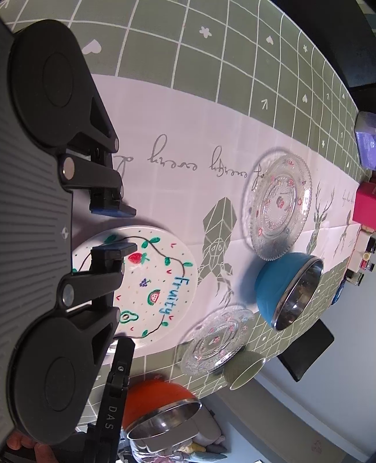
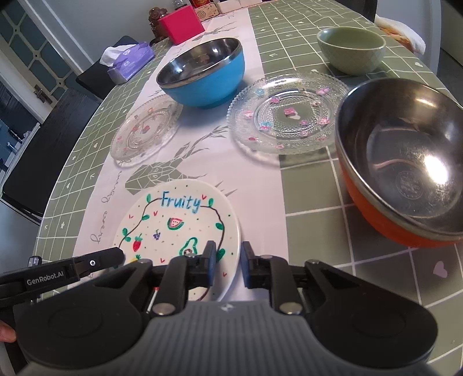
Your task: Organize plates and bowls
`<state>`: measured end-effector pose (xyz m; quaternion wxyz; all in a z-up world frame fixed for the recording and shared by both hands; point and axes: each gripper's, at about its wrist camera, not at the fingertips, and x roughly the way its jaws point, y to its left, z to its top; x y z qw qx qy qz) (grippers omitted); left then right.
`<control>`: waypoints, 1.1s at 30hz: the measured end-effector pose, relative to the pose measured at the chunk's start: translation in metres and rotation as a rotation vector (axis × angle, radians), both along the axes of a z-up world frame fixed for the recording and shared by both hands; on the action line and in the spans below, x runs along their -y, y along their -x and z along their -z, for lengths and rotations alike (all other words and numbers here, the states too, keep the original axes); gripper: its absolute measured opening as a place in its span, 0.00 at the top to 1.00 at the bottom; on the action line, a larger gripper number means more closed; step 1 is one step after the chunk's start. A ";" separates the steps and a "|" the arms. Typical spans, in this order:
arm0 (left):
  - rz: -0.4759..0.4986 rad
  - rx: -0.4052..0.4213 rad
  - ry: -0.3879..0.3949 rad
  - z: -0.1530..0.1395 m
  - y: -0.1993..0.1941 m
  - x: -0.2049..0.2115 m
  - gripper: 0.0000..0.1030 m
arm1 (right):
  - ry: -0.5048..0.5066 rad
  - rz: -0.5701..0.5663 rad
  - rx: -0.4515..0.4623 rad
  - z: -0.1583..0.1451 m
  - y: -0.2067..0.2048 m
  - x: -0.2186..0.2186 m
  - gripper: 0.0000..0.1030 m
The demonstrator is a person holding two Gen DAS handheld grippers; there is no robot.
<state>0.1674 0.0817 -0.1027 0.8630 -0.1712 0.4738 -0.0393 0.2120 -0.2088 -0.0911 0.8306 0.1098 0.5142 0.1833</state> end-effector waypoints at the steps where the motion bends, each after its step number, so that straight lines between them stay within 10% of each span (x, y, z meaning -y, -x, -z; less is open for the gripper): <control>1: -0.008 0.004 0.001 -0.001 0.000 -0.001 0.77 | 0.001 -0.003 0.003 -0.001 0.000 0.000 0.81; 19: 0.141 0.182 0.005 -0.048 -0.030 0.038 0.72 | 0.011 -0.032 0.236 -0.071 -0.028 0.006 0.48; 27: 0.149 0.182 0.102 -0.043 -0.080 0.054 0.71 | 0.095 0.055 0.248 -0.077 -0.087 0.036 0.23; 33: 0.156 0.126 0.160 -0.025 -0.112 0.065 0.71 | 0.161 0.074 0.147 -0.061 -0.125 0.050 0.24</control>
